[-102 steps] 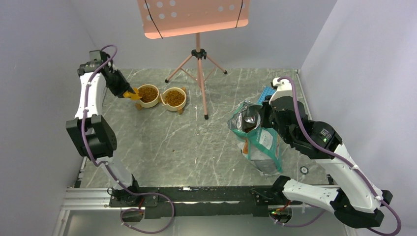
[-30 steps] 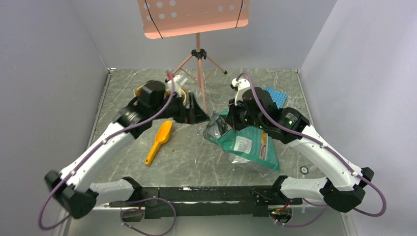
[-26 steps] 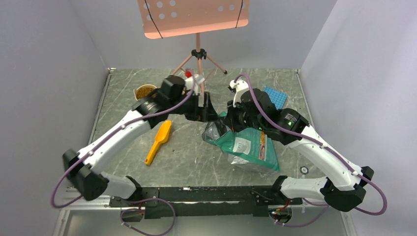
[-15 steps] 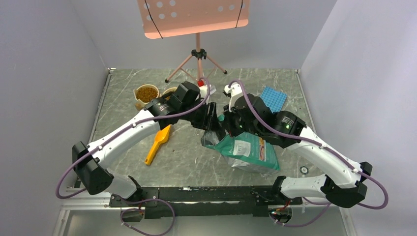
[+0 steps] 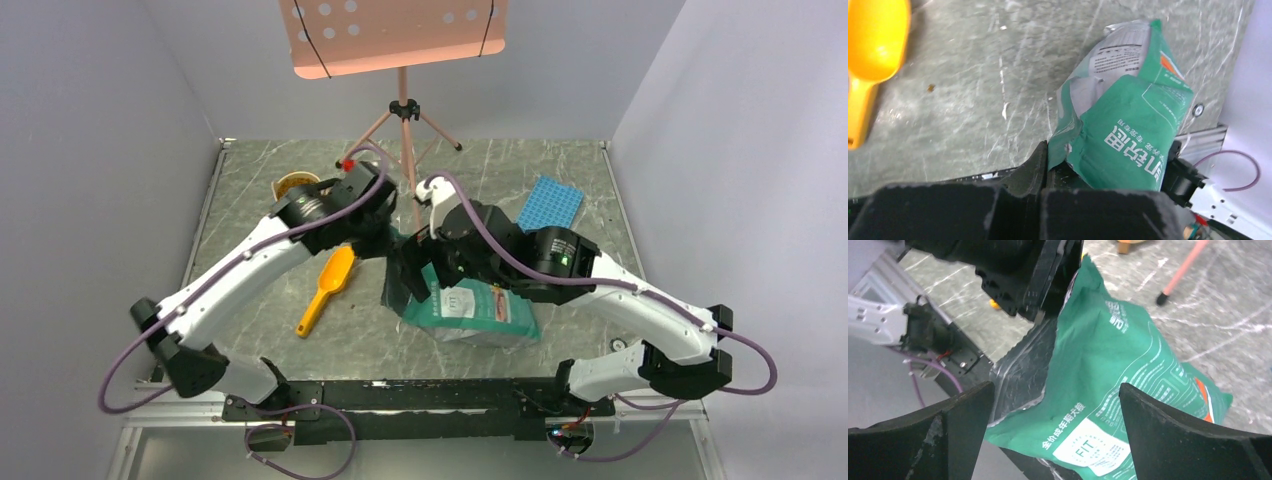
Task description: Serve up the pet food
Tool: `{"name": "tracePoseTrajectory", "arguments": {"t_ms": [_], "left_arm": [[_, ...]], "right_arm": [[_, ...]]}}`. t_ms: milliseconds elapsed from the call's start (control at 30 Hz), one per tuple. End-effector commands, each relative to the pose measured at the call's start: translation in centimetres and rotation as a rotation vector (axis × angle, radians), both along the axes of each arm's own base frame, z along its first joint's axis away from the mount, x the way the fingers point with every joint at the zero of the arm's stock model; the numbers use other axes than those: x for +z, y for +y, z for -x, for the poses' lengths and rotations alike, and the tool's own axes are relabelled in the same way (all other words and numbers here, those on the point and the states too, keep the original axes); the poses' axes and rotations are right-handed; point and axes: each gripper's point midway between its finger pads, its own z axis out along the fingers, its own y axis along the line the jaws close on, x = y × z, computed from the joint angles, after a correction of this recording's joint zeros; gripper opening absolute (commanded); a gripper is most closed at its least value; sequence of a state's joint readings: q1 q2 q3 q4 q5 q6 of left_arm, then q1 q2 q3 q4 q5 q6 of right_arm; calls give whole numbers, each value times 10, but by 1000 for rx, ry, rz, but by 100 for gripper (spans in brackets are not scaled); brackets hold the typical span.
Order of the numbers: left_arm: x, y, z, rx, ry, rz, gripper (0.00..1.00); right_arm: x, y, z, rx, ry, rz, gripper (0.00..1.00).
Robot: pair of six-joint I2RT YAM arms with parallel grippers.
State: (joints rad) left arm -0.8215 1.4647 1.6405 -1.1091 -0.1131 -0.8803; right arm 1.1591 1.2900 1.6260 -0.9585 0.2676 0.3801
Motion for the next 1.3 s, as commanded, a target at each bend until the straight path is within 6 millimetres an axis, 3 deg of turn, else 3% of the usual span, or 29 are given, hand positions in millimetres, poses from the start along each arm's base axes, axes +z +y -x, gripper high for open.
{"name": "tracePoseTrajectory", "arguments": {"t_ms": [0, 133, 233, 367, 500, 633, 667, 733, 767, 800, 833, 900, 967, 1033, 1100, 1133, 1200, 1267], "left_arm": [[53, 67, 13, 370, -81, 141, 0], [62, 74, 31, 479, -8, 280, 0], [71, 71, 38, 510, 22, 379, 0], [80, 66, 44, 516, 50, 460, 0], [79, 68, 49, 535, 78, 469, 0], [79, 75, 56, 584, 107, 500, 0], [80, 78, 57, 602, 107, 511, 0], [83, 85, 58, 642, 97, 530, 0], [85, 90, 57, 661, 82, 533, 0], [88, 96, 57, 672, 60, 538, 3], [91, 102, 56, 683, 29, 540, 17], [98, 118, 55, 705, -42, 538, 60], [109, 131, 58, 684, -130, 563, 83], [127, 135, 59, 591, -256, 613, 87], [142, 133, 61, 490, -369, 671, 84], [140, 131, 63, 472, -374, 693, 81], [124, 126, 69, 537, -251, 754, 78], [111, 115, 76, 590, -94, 807, 86]], "right_arm": [[20, 27, 23, 99, -97, -26, 100], [7, 53, 68, 260, -178, -11, 100], [-3, 59, 82, 258, -262, 35, 100], [-12, 53, 66, 114, -364, 145, 98], [-10, 43, 49, -5, -434, 181, 90], [2, 43, 46, 4, -477, 111, 57], [4, 45, 47, 17, -479, 93, 43], [5, 51, 50, 67, -474, 74, 0], [7, 51, 52, 80, -471, 65, 0], [10, 50, 52, 82, -467, 53, 0], [15, 46, 52, 77, -461, 37, 0], [28, 35, 49, 55, -446, 3, 0], [42, 21, 44, 30, -417, -39, 0], [52, 6, 33, 4, -374, -86, 0], [57, -7, 24, 22, -304, -159, 0], [56, -14, 15, 22, -279, -181, 0], [53, -18, 15, 49, -256, -193, 0], [52, -21, 15, 56, -252, -170, 0]]}}
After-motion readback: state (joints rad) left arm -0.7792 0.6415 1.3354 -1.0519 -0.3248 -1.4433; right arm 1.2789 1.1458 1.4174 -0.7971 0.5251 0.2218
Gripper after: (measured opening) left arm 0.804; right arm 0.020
